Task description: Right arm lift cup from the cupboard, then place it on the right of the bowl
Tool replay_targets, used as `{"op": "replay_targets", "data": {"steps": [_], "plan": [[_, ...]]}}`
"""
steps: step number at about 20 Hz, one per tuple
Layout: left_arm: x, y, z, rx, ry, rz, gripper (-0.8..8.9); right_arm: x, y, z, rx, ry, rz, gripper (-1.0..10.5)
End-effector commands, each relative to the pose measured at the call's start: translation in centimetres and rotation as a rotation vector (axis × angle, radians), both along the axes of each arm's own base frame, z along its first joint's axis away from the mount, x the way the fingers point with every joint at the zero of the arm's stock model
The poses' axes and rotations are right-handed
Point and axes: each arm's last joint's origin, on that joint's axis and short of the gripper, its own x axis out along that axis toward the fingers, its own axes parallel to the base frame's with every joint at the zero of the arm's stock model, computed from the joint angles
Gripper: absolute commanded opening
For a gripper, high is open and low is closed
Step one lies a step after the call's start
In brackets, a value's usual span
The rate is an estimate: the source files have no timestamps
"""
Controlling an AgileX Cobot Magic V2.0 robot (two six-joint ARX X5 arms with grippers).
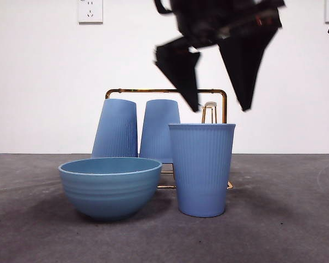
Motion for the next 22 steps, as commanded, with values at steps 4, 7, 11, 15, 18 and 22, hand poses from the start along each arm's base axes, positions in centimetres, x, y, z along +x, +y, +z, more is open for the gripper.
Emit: {"op": "replay_targets", "data": {"steps": [4, 7, 11, 15, 18, 22], "plan": [[-1.4, 4.9, 6.3, -0.085, -0.031, 0.109, 5.31, -0.1, 0.0, 0.3, -0.098, -0.058, 0.102, 4.5], [-2.4, 9.6, 8.1, -0.123, -0.053, 0.188, 5.25, -0.2, 0.1, 0.3, -0.085, -0.067, 0.155, 4.5], [-5.0, 17.5, 7.2, -0.215, -0.131, 0.365, 5.23, -0.3, 0.2, 0.3, -0.073, -0.068, 0.183, 4.5], [-9.6, 23.8, 5.0, -0.348, -0.299, 0.521, 5.23, -1.1, -0.1, 0.7, -0.078, -0.120, 0.188, 4.5], [-13.0, 26.7, 3.2, -0.464, -0.386, 0.566, 5.23, -2.0, -0.4, 1.1, -0.079, -0.177, 0.195, 4.5], [-14.9, 28.1, 3.1, -0.526, -0.416, 0.579, 3.43, -2.4, -0.5, 1.2, -0.070, -0.194, 0.198, 3.8]]}}
